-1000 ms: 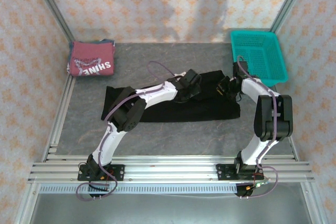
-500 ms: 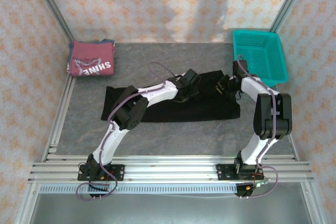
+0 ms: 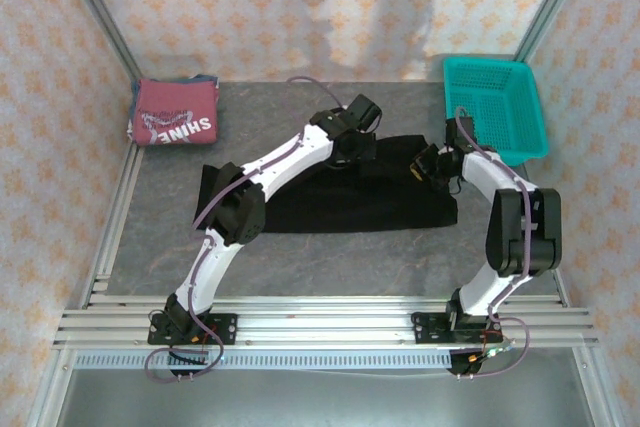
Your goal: Fold and stack the t-shirts
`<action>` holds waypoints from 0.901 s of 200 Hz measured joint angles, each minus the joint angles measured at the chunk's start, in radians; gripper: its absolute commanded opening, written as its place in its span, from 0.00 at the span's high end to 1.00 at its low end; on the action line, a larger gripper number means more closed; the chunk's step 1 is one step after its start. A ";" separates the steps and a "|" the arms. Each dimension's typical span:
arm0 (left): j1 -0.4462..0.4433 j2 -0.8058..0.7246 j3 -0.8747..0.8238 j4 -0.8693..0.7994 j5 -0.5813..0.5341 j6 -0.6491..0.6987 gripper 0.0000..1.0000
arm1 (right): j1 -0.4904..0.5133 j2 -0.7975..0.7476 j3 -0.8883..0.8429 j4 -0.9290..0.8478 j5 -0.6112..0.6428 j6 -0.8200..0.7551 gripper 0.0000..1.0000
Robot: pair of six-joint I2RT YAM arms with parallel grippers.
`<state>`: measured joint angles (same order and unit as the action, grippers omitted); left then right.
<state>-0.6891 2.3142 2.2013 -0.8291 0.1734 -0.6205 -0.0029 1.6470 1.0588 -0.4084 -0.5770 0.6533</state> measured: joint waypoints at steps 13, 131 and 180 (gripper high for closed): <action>0.000 0.000 0.029 -0.056 0.007 0.056 1.00 | 0.000 -0.019 -0.019 -0.009 -0.005 0.000 0.97; 0.027 -0.279 -0.416 -0.127 -0.085 0.101 0.31 | -0.001 -0.255 -0.108 -0.288 0.033 -0.174 0.41; 0.231 -0.648 -0.603 -0.007 -0.167 0.020 0.29 | -0.001 -0.097 0.142 -0.293 0.126 -0.253 0.41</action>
<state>-0.4583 1.6661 1.5986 -0.8360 0.0059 -0.6006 -0.0036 1.5501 1.2011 -0.7017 -0.4515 0.4007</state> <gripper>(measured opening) 0.723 0.595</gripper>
